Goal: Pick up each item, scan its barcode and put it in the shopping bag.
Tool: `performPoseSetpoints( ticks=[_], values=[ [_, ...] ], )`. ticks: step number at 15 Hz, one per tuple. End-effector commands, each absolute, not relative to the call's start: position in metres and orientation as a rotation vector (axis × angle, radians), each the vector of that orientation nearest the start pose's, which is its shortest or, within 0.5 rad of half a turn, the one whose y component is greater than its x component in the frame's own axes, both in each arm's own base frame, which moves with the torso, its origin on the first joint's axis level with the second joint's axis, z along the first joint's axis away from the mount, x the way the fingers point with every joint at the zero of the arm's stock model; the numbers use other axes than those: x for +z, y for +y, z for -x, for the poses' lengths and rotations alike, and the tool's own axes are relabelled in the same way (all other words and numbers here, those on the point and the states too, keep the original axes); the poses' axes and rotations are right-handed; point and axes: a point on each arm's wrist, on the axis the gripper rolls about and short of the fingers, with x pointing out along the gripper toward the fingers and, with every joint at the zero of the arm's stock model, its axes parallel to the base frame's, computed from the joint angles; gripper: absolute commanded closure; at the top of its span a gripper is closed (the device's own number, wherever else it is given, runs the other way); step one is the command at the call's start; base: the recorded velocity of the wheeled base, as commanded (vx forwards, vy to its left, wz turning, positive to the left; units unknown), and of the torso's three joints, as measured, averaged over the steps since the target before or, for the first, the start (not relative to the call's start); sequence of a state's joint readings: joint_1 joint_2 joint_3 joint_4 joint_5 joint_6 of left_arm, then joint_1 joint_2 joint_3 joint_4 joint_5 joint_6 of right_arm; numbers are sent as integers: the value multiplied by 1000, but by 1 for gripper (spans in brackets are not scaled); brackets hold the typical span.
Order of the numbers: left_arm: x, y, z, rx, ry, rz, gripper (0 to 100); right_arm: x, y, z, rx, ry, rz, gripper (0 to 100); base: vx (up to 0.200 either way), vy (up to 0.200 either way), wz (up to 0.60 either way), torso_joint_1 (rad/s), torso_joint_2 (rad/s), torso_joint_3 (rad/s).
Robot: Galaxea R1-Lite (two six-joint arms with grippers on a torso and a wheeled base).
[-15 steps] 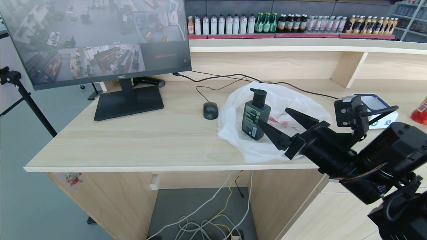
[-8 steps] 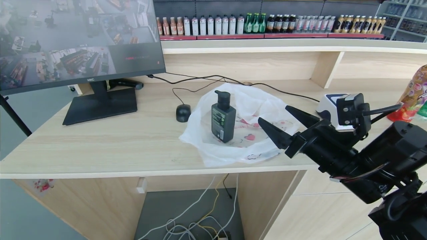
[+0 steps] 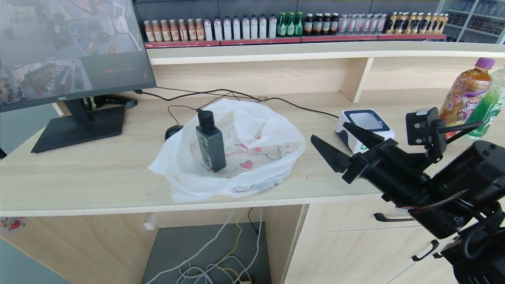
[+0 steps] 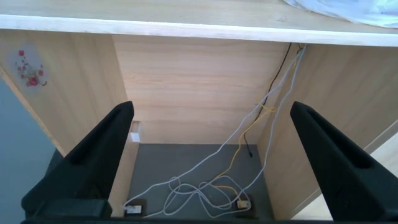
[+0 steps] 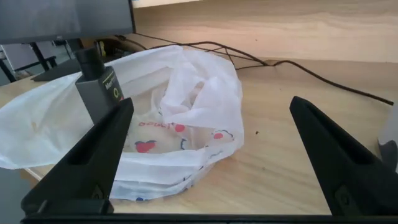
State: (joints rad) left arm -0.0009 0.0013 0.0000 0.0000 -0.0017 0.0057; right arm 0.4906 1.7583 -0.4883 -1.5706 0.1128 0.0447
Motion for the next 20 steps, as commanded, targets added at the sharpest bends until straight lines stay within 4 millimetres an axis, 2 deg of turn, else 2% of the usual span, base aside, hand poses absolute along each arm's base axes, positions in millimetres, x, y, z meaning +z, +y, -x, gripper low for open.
performPoseSetpoints(
  ticks=[1,13,16,20],
  values=[
    [76,0,23,-3,2,-5,0,182,133,-243,606,-293,-101,0,0,-200,0,2,2,2],
    [76,0,23,-3,2,-3,0,188,131,-240,604,-313,-103,0,0,-200,0,2,1,4],
    [76,0,23,-3,2,-3,0,192,115,-245,540,-339,-77,0,0,-200,0,6,-1,4],
    [76,0,23,-3,2,-2,0,193,113,-246,525,-354,-33,0,0,-200,0,2,2,1]
  ],
)
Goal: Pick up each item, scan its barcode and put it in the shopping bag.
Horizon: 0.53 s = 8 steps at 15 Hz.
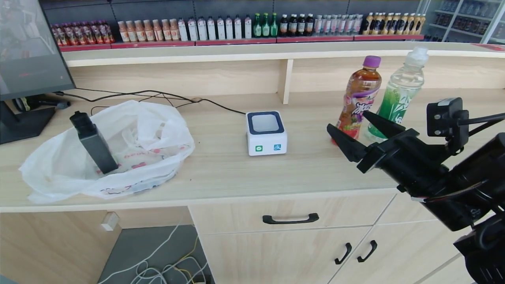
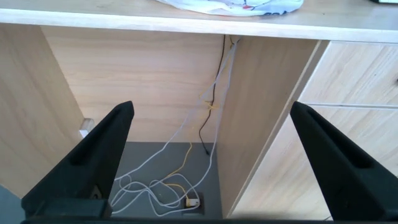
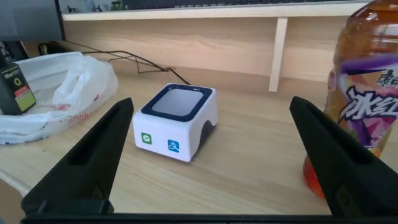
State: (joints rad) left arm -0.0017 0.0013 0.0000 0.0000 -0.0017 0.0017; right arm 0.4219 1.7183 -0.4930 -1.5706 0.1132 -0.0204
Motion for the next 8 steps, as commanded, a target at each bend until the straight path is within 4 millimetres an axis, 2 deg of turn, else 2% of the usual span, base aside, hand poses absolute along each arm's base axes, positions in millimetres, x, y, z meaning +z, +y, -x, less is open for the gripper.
performPoseSetpoints(
  ticks=[1,7,8],
  values=[
    [76,0,23,-3,2,-2,0,192,113,-247,524,-350,-31,0,0,-200,0,2,-7,2],
    [76,0,23,-3,2,-2,0,186,114,-249,526,-327,-32,0,0,-200,0,2,2,2],
    [76,0,23,-3,2,-2,0,185,114,-249,526,-321,-31,0,0,0,0,0,0,0]
  ],
)
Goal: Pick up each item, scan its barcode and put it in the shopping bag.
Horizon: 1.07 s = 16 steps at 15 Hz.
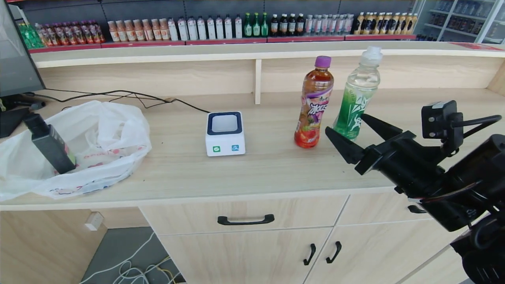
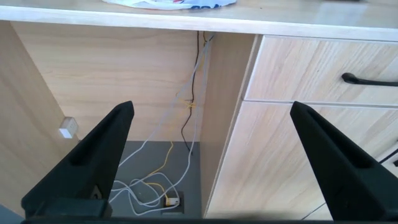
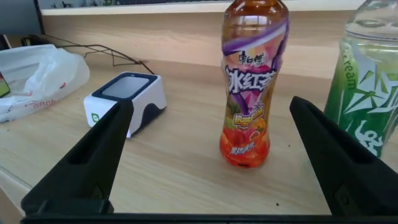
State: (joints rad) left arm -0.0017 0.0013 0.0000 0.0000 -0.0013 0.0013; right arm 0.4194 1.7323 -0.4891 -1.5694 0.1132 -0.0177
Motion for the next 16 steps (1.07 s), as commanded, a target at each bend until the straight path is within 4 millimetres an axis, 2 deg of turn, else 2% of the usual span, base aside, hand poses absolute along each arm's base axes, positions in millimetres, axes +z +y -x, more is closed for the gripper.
performPoseSetpoints(
  ticks=[1,5,9,12,16],
  values=[
    [76,0,23,-3,2,-2,0,186,114,-249,526,-324,-32,0,0,0,0,0,0,0],
    [76,0,23,-3,2,-2,0,186,119,-253,539,-329,-37,0,0,0,0,0,0,0],
    [76,0,23,-3,2,-2,0,190,129,-272,488,-349,-51,0,0,0,0,0,0,0],
    [76,0,23,-3,2,-2,0,195,135,-284,462,-280,-52,0,0,0,0,0,0,0],
    [76,0,23,-3,2,-2,0,189,148,-290,413,-233,-56,0,0,0,0,0,0,0]
  ],
)
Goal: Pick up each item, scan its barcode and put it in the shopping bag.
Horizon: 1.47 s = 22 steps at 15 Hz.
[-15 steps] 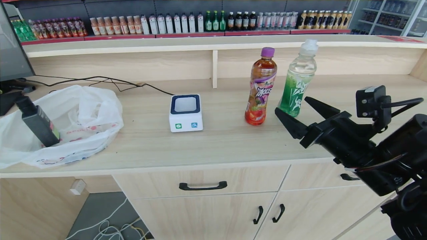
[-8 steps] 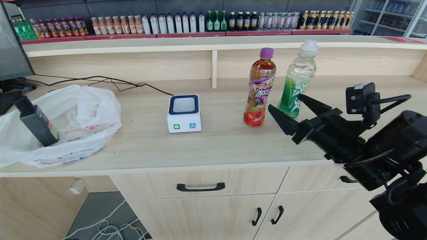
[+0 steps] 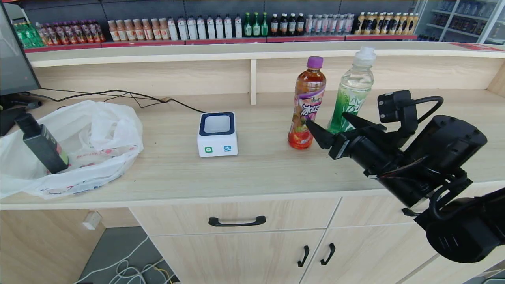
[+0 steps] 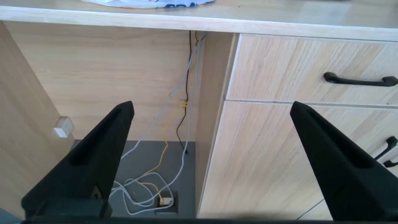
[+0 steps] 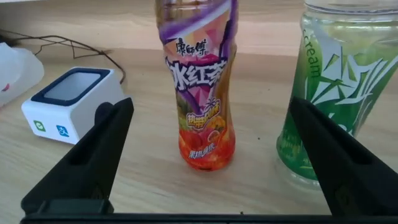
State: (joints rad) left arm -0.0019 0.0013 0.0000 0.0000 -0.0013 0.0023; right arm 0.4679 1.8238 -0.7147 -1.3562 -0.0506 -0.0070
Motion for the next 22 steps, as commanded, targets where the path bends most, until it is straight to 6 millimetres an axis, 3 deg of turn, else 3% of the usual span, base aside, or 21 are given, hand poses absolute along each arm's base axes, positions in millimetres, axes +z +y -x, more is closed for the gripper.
performPoseSetpoints(
  ticks=[1,9,22],
  values=[
    [76,0,23,-3,2,-3,0,187,149,-292,402,-228,-56,0,0,0,0,0,0,0],
    [76,0,23,-3,2,-2,0,171,178,-323,414,-211,-30,0,0,0,0,0,0,0],
    [76,0,23,-3,2,-2,0,185,192,-361,392,-234,-39,0,0,0,0,0,0,0]
  ],
)
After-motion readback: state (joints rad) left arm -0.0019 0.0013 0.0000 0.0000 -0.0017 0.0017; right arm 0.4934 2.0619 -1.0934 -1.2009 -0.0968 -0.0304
